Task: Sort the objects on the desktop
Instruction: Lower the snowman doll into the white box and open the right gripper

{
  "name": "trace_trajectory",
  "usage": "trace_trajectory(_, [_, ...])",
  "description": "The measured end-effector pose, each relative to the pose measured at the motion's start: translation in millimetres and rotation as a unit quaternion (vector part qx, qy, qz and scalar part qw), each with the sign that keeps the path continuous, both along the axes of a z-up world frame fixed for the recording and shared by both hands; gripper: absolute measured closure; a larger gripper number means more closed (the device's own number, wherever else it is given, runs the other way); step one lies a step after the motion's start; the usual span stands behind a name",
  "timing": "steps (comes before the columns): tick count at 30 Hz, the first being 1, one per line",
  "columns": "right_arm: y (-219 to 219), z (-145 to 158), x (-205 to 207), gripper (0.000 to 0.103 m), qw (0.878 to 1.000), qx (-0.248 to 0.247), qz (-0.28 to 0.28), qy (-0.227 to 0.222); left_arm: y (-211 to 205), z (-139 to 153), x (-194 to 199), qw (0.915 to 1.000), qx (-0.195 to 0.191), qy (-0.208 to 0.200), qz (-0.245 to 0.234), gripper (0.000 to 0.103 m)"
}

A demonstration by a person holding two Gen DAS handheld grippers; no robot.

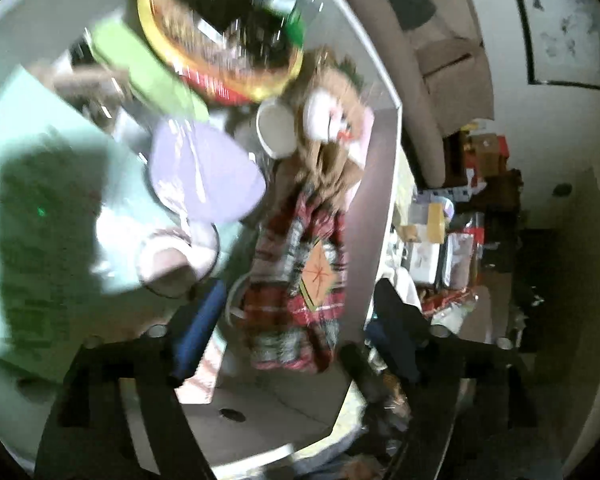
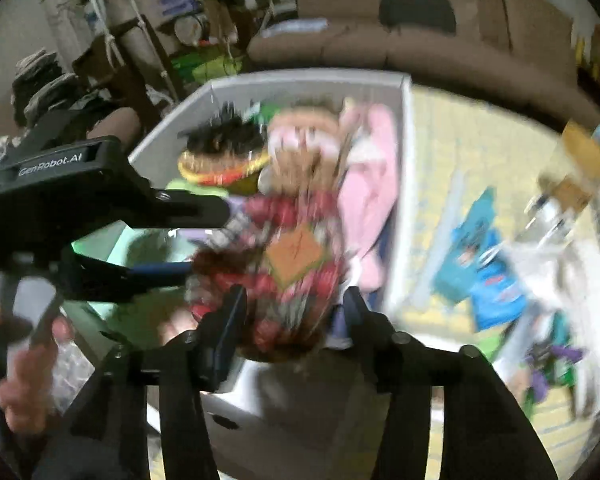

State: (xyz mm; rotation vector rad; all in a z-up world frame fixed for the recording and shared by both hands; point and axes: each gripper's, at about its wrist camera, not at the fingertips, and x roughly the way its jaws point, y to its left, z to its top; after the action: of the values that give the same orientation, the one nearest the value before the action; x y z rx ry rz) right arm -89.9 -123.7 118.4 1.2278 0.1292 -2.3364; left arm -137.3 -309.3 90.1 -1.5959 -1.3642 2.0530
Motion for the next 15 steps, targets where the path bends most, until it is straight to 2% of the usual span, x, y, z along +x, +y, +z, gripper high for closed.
trace_trajectory(2, [8.6,14.7,5.6,0.05,1.0,0.002,0.005,0.028,-0.2,12.6,6.5,0.9997,-0.021,0.008,-0.002,0.013])
trace_trajectory(4, [16.3,25.1,8.8,0.05,0.999,0.0,0.007,0.036,4.0,26.3,6.8,0.9984,-0.054,0.012,-0.012,0.004])
trace_trajectory(7, [24.7,33.2,14.3,0.05,0.999,0.002,0.009,0.038,26.8,41.4,17.6,0.9925,-0.114,0.013,-0.042,0.0])
trace_trajectory(10, [27.8,33.0,23.7,0.048,0.999,0.01,0.016,0.035,29.4,46.9,41.7,0.9818,-0.175,0.019,-0.07,0.0])
trace_trajectory(13, [34.7,30.5,39.9,0.044,0.999,0.01,0.019,0.031,48.2,59.7,66.6,0.9677,-0.234,0.036,-0.086,0.0])
trace_trajectory(15, [42.1,30.5,49.3,0.038,0.999,0.005,0.014,0.032,59.1,66.2,84.8,0.9588,-0.264,0.047,-0.094,0.0])
